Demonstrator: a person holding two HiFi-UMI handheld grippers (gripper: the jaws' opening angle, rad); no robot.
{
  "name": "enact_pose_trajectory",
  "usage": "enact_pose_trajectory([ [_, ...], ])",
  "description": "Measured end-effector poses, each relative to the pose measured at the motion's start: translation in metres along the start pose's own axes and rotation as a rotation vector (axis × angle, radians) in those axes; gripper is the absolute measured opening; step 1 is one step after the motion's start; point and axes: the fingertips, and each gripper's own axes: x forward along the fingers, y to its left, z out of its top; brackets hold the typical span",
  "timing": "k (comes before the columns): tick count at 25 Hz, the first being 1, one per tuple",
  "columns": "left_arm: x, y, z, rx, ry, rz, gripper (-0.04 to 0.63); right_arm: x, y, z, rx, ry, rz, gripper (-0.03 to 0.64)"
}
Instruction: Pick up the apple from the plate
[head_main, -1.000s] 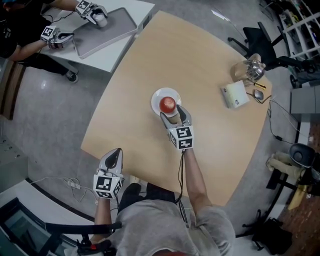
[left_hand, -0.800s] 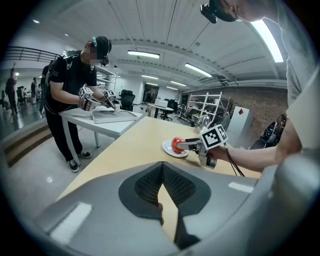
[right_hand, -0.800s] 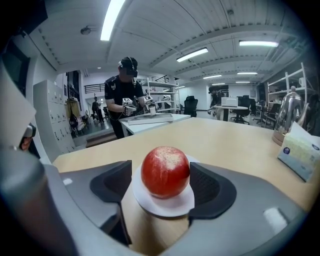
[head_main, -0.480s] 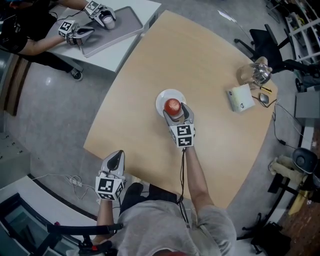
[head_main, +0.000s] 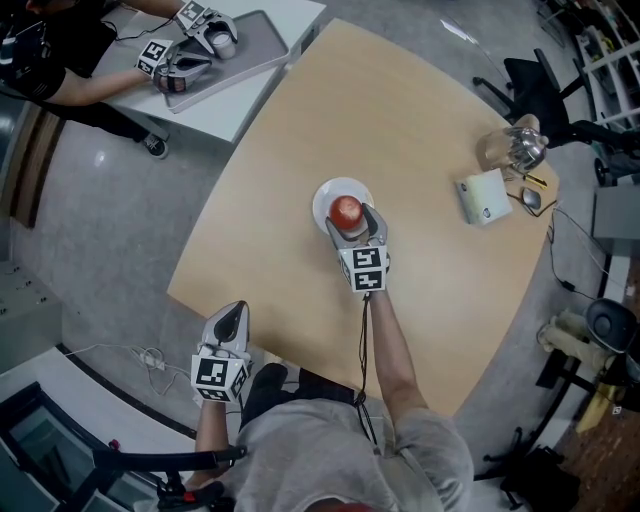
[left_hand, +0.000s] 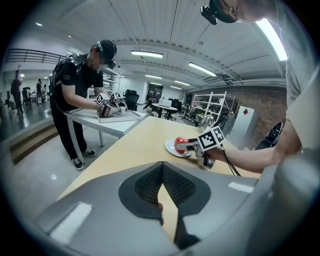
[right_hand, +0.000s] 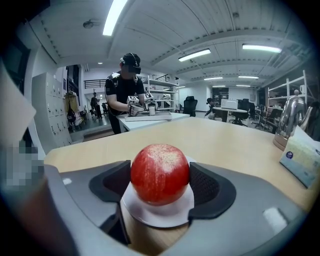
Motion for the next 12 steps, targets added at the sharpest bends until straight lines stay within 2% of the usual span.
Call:
enact_pose_trajectory([
  [12,-0.0068,-0.0067,0.0067,0.015,-0.012,0.005,0.020,-0.0096,0.0006,0.0062,0.013,-0.018,0.016,0.370],
])
